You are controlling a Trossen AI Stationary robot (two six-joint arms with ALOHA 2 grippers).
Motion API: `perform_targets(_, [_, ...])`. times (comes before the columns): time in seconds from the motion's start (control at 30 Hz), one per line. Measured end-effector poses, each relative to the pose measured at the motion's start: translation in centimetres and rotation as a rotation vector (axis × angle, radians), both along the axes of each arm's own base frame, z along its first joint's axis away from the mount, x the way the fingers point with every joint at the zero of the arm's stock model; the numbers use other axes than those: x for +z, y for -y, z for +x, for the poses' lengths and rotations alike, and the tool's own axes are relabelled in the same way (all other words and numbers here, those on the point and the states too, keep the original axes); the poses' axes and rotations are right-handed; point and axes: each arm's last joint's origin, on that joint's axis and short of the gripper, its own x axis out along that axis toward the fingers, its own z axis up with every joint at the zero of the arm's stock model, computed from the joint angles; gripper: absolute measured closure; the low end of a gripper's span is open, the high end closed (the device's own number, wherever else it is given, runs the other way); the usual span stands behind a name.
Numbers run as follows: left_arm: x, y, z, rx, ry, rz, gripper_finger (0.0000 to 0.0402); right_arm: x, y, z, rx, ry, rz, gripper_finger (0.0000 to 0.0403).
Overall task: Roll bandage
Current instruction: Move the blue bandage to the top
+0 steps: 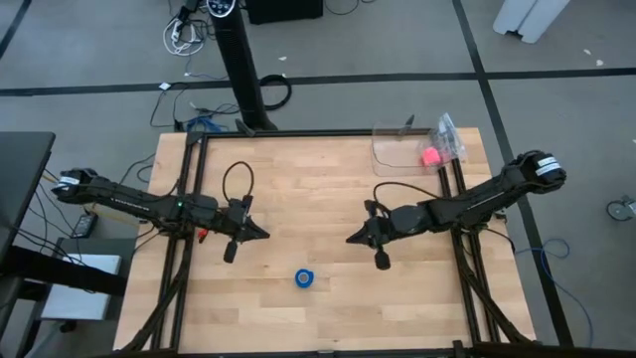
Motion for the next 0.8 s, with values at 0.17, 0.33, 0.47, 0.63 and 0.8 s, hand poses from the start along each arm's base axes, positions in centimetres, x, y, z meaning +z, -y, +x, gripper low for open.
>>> perform_targets(0.17, [1.4, 1.3, 1.6, -0.004, -0.096, 0.043, 0.0394, 0.5, -0.4, 0.7, 0.010, 0.002, 0.003, 0.0403])
perform_targets(0.33, [2.0, 2.6, 3.5, -0.037, -0.203, 0.072, 0.0394, 0.4, -0.4, 0.7, -0.011, -0.036, 0.035, 0.0403])
perform_targets(0.47, [1.6, 3.5, 5.1, -0.053, -0.293, 0.087, 0.0394, 0.2, -0.9, 0.4, -0.004, -0.063, 0.052, 0.0403])
perform_targets(0.63, [0.6, 4.6, 7.3, -0.059, -0.376, 0.076, 0.0394, 0.1, -1.7, 0.1, 0.002, -0.074, 0.049, 0.0402])
perform_targets(0.8, [-0.3, 5.3, 9.2, -0.059, -0.464, 0.089, 0.0371, 0.0, -2.2, -0.2, 0.010, -0.097, 0.065, 0.0402])
